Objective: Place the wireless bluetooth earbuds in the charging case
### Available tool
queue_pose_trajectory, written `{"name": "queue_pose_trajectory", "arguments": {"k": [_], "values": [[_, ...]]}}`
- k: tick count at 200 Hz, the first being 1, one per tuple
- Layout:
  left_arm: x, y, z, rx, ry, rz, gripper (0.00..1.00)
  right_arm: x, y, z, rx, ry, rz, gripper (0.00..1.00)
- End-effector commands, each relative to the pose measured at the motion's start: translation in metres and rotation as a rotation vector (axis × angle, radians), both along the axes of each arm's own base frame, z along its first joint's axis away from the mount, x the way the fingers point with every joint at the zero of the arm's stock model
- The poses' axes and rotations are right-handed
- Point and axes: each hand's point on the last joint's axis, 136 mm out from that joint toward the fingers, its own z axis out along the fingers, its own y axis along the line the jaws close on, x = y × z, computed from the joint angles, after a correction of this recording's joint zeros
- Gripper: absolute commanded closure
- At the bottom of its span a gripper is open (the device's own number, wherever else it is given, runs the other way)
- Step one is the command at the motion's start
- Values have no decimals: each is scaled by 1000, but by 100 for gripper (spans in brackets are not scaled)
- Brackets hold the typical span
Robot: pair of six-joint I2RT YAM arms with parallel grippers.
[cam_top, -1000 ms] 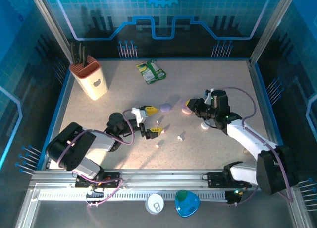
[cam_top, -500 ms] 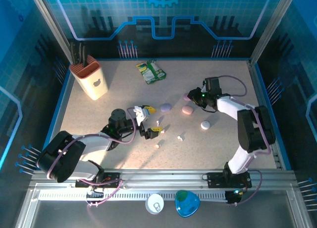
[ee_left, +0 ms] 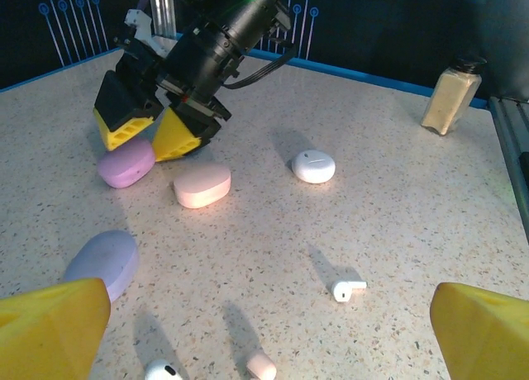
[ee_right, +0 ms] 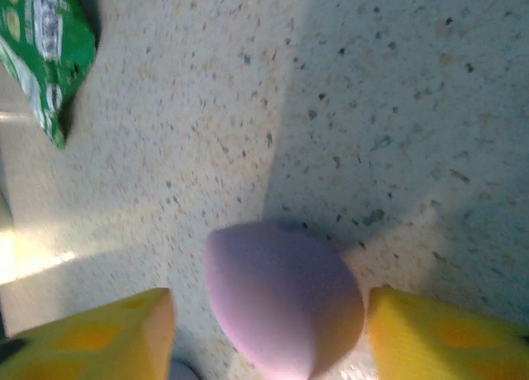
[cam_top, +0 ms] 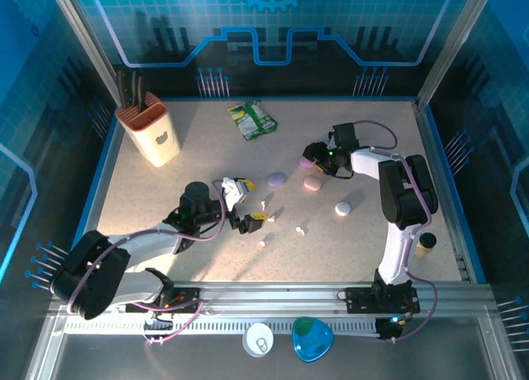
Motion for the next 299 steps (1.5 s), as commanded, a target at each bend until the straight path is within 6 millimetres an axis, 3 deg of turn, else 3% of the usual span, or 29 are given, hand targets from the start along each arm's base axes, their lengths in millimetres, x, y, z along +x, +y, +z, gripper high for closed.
{"name": "queue_pose_trajectory", "arguments": {"k": [1,39,64,94,136,170,201,238,299], "values": [[0,-1,5,17,-22,0,1,-13,-15,19,-60,-26,39,27],[0,-3,4,9,-18,-12,1,-37,-11,21,-100,-30,184,16],[-3,-7,4,5,-8,-50,1,-53,6,13,-64,-9,268,17],[-3,-7,1,10,-6,-47,1,-68,11,1,-73,26,300,17],[-2,-3,-1,16,1,-17,1,-89,20,3,-96,23,342,20],[2,0,-2,21,12,12,1,-105,22,1,-191,26,373,21],[3,-1,-4,22,19,15,1,-112,14,-6,-395,50,397,22],[4,-1,-5,20,29,18,1,-113,8,-15,-626,97,424,28],[3,2,-8,37,25,26,1,-112,12,-22,-712,127,456,47]]}}
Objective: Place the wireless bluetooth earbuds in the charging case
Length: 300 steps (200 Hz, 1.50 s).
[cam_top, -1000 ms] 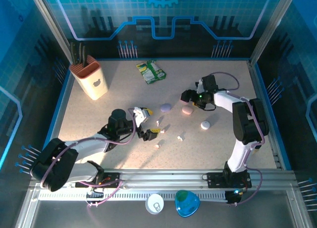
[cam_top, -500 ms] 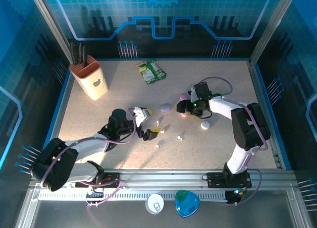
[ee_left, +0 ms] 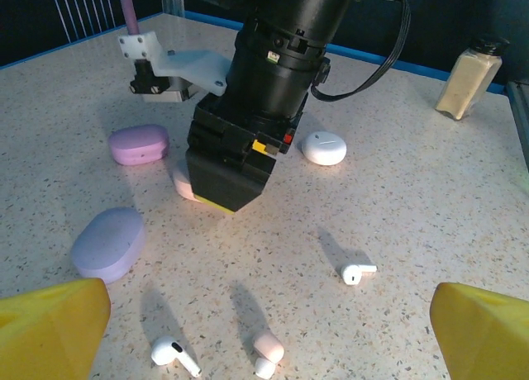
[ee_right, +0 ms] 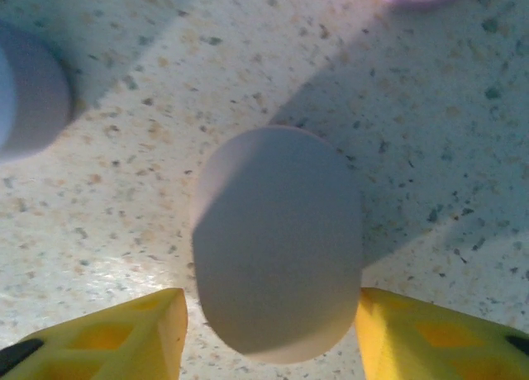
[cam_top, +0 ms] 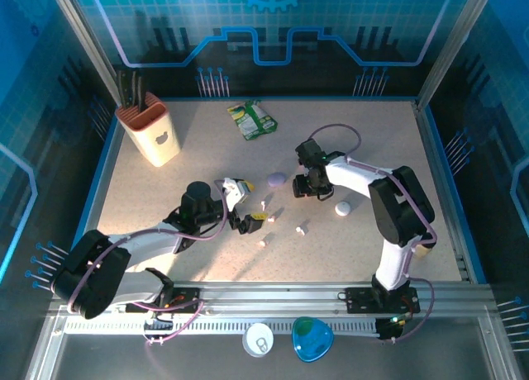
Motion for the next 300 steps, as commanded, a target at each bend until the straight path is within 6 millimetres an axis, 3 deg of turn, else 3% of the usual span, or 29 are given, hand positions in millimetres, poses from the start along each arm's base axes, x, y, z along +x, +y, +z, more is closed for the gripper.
{"name": "queue_pose_trajectory", "arguments": {"k": [1,89,130,189,238,300], "values": [[-1,0,3,3,-1,5,1,-2,-11,-2,-85,17,4,47],[-1,-2,3,0,7,-5,1,8,1,-8,-48,27,50,41],[-1,-2,1,2,13,-5,1,13,0,-7,-59,27,55,44],[-1,-2,3,0,9,-5,1,10,2,3,-34,20,85,58],[-3,-4,16,-46,-11,-20,1,-12,25,45,96,-67,312,62],[-21,-19,41,-134,-24,-173,1,-80,48,131,198,-281,704,65]]}}
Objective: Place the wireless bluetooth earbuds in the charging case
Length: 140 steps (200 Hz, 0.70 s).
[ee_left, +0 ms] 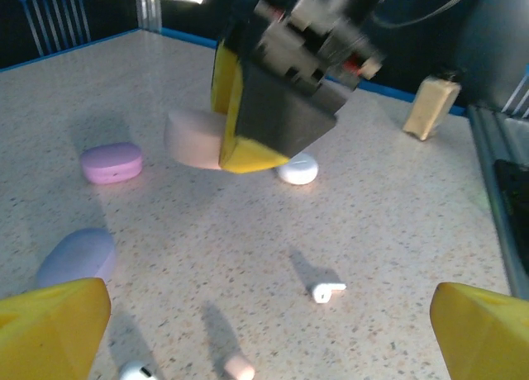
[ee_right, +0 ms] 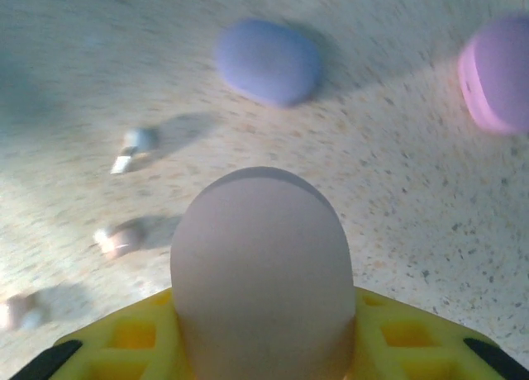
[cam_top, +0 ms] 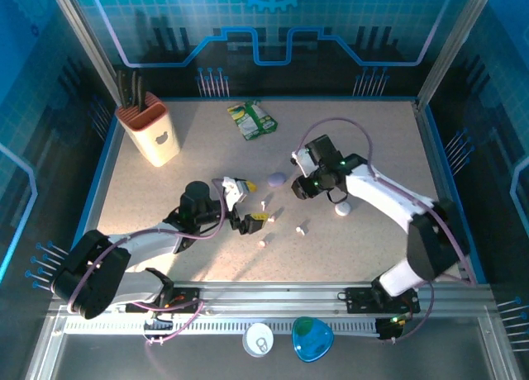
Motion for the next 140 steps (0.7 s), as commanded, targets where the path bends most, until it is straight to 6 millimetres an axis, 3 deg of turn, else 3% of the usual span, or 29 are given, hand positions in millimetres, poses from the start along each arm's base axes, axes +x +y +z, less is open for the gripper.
{"name": "queue_pose_trajectory", "arguments": {"k": [1,40,79,140], "values": [[-13,-11,28,-67,-47,-112,1,-38,15,27,54,-58,221,65],[-31,-19,26,-61,-47,-245,9,-78,27,63,117,-109,429,69],[-43,-25,35,-90,14,-338,22,-110,45,77,131,-113,627,68],[-57,-27,47,-127,5,-412,31,-120,69,84,141,-97,745,69]]}}
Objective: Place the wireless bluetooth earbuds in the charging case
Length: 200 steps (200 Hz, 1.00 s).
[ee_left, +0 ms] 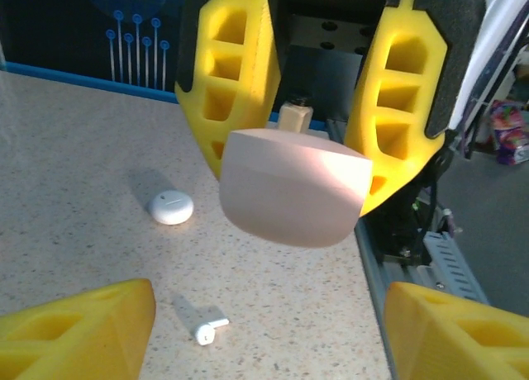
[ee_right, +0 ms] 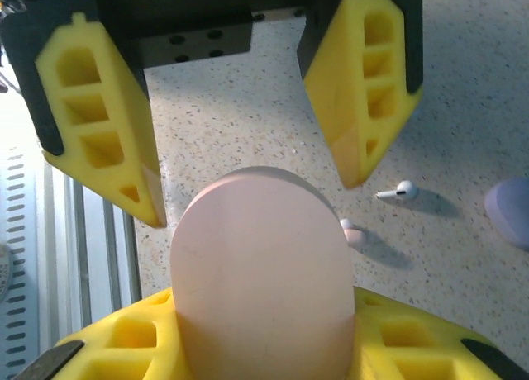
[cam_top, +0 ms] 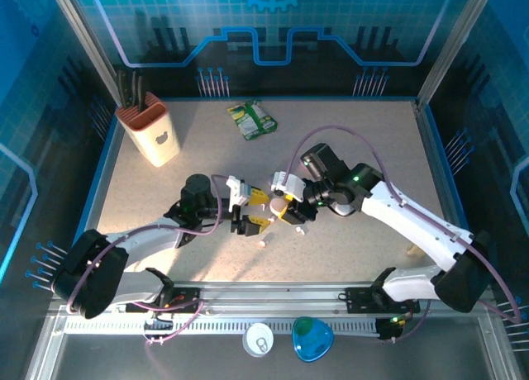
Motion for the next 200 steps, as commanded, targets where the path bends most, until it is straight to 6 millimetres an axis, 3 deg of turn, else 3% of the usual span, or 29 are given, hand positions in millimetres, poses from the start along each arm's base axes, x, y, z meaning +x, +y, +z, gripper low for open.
{"name": "queue_pose_trajectory", "arguments": {"k": [1,62,136,200], "values": [[-14,-5,13,-32,-21,-87,31,-10,9,7,10,13,81,70],[-18,-7,15,-38,-19,-107,40,-17,25,7,19,42,156,70],[-19,-8,15,-42,-2,-121,51,-16,22,-3,-18,47,162,71],[-18,-10,15,-41,25,-127,52,-14,23,-6,-25,47,168,72]]}}
